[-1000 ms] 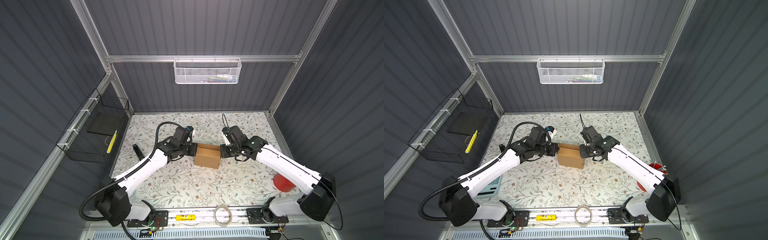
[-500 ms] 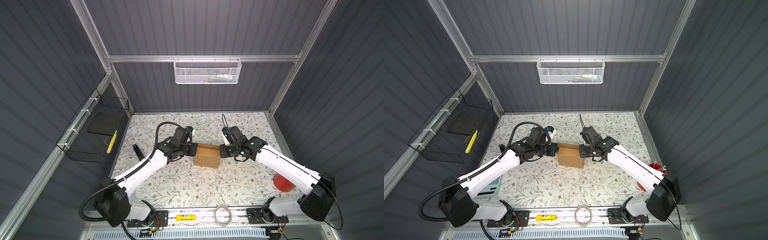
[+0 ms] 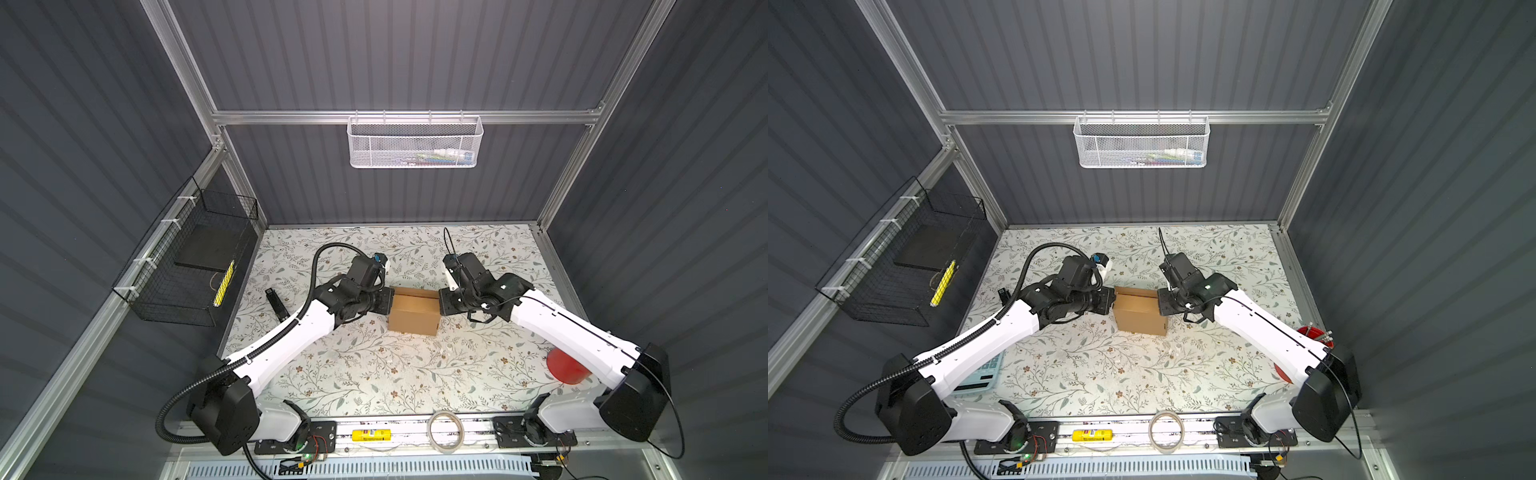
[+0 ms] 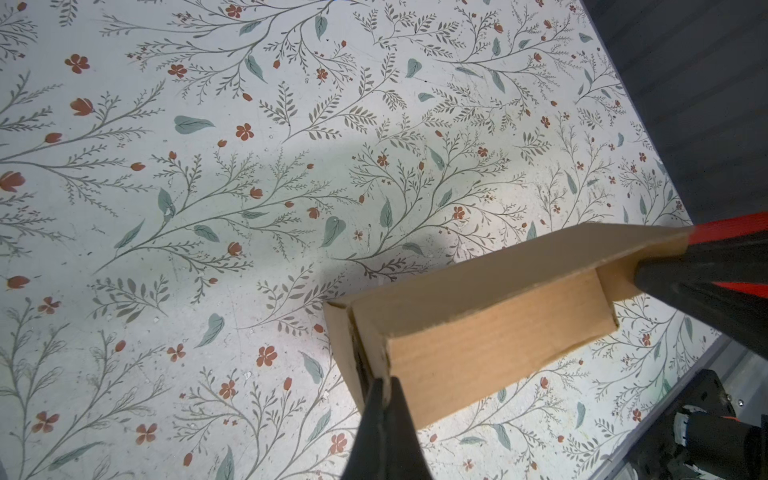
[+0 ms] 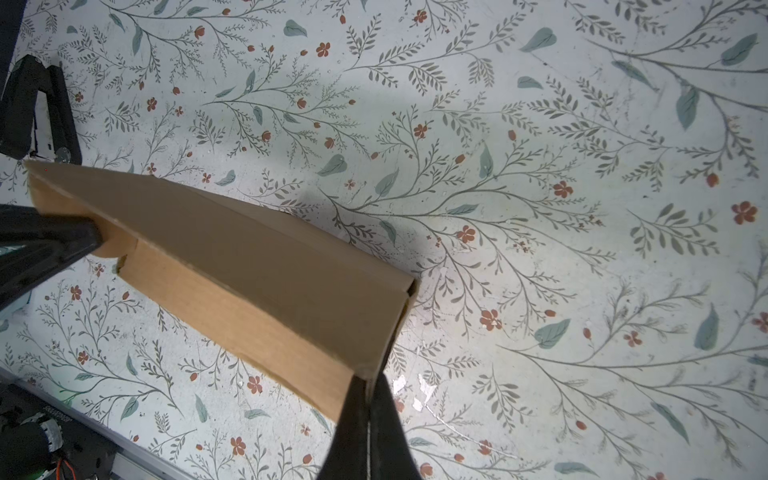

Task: Fold the paper box
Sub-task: 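Hold the box between both grippers, right gripper pinching its open-end edge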

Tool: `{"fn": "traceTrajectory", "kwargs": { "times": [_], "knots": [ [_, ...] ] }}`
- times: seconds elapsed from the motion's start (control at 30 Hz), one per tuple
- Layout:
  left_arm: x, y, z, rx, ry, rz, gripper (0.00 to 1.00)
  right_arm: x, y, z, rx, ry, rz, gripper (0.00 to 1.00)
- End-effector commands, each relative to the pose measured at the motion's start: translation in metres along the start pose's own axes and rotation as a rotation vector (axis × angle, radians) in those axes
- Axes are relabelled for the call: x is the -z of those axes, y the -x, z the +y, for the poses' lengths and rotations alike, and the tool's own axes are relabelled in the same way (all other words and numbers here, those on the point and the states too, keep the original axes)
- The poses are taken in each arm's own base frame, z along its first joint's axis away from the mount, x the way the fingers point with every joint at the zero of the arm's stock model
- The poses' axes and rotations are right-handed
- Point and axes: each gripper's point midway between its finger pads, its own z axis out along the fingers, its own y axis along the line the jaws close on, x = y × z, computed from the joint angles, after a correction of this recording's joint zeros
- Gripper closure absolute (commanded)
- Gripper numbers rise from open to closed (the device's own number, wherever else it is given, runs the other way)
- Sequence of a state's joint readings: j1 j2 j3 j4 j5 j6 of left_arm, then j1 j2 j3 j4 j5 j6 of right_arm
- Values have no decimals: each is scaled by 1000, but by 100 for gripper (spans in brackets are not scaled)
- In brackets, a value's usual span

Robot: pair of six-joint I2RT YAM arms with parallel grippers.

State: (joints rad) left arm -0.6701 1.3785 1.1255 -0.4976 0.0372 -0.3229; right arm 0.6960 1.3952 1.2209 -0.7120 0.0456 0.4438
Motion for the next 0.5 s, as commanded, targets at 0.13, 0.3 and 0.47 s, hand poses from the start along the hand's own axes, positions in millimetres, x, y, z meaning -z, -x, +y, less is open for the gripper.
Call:
{"fn": "traceTrajectory", "kwargs": {
  "times": [0.13,0.3,0.47],
  "knots": [
    [-4,-39,23,-47,107,156,100,-10,-22,-3,15,-19,85,95],
    [-5,-40,24,-53,114,161,100,-10,-21,-3,15,-16,82,95],
    [-6,-40,26,-58,121,164,100,-10,-20,-2,15,-14,81,95]
  ]
}}
